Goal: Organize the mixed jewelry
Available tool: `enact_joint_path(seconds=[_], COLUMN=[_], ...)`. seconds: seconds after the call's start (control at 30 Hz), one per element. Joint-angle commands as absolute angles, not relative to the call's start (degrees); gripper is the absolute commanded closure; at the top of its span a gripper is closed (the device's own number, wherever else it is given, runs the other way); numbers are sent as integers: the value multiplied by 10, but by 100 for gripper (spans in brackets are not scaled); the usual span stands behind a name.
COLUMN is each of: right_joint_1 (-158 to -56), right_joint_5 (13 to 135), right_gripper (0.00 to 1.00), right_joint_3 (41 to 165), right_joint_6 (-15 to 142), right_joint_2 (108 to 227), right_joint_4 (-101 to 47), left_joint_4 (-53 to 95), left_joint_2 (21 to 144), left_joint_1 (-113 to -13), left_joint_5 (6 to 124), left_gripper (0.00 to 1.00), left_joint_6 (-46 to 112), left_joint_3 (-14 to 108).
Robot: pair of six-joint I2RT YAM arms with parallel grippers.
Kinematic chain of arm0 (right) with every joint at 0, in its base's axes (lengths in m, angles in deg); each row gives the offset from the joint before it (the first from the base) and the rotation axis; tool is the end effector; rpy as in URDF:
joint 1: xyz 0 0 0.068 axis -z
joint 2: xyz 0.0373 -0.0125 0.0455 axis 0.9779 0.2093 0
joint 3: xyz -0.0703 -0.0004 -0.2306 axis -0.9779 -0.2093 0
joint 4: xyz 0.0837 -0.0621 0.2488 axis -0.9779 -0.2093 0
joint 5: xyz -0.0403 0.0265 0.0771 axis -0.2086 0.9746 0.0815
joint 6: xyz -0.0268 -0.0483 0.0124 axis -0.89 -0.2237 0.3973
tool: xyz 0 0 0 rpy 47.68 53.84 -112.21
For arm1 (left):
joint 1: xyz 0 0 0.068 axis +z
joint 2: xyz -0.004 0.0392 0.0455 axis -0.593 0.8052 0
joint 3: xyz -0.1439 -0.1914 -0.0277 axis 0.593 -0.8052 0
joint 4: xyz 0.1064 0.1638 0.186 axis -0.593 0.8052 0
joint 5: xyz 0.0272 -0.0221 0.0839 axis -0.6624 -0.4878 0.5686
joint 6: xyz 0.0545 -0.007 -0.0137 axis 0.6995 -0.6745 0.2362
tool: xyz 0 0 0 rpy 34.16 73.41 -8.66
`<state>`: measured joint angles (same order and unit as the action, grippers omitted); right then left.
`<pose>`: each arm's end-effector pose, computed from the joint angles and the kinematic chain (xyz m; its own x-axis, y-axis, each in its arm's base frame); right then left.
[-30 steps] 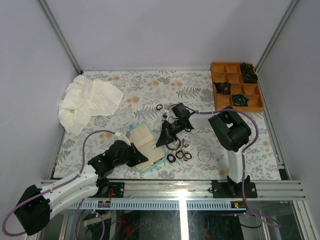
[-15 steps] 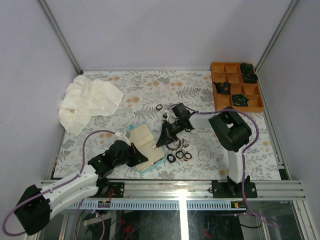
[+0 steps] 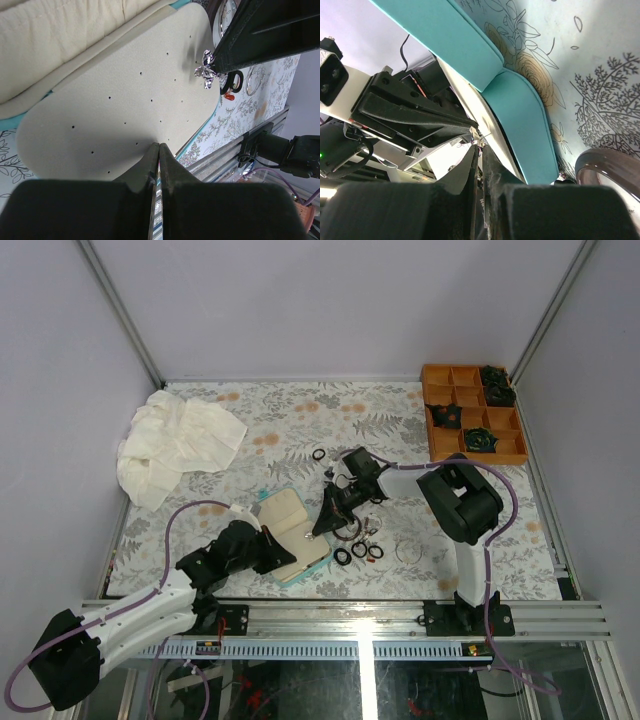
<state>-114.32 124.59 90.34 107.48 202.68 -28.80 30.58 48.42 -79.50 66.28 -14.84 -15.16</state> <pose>0.2827 0.2502 0.0752 -0.9612 -0.1985 0.1915 0.0778 0.4710 0.8787 0.1304 -0.1289 0.1147 -0.8767 -0.3508 -0.3290 -0.0149 0.7035 -0.7105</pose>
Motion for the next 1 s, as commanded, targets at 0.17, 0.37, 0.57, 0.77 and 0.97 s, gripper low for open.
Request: enact_joint_path(seconds=[0.17,0.37,0.57,0.77,0.97], right_joint_1=[-1155,-1155,-1156,-1156,-1156], right_joint_5=[1257,1254,1246,1233,1212], right_gripper=[100,95,75,65,58], right_joint_3=[906,905,908,911,924], right_joint_6=[1077,1074,1062,1045,1017], right_joint_2=[2010,2009,2006,1993,1958], right_joint_4=[-298,-301,-318,-340,-377], left_joint_4=[338,340,341,345,368], left_joint_2=[488,485,485,480,461], left_joint_1=[-799,-799,-799,-799,-799], left_joint_5=[676,676,676,678,690], left_gripper=[100,100,100,100,100], left_joint_6=[-138,-138,-137,-138,-136], left_joint_3=[-155,-157,-155,-156,-153])
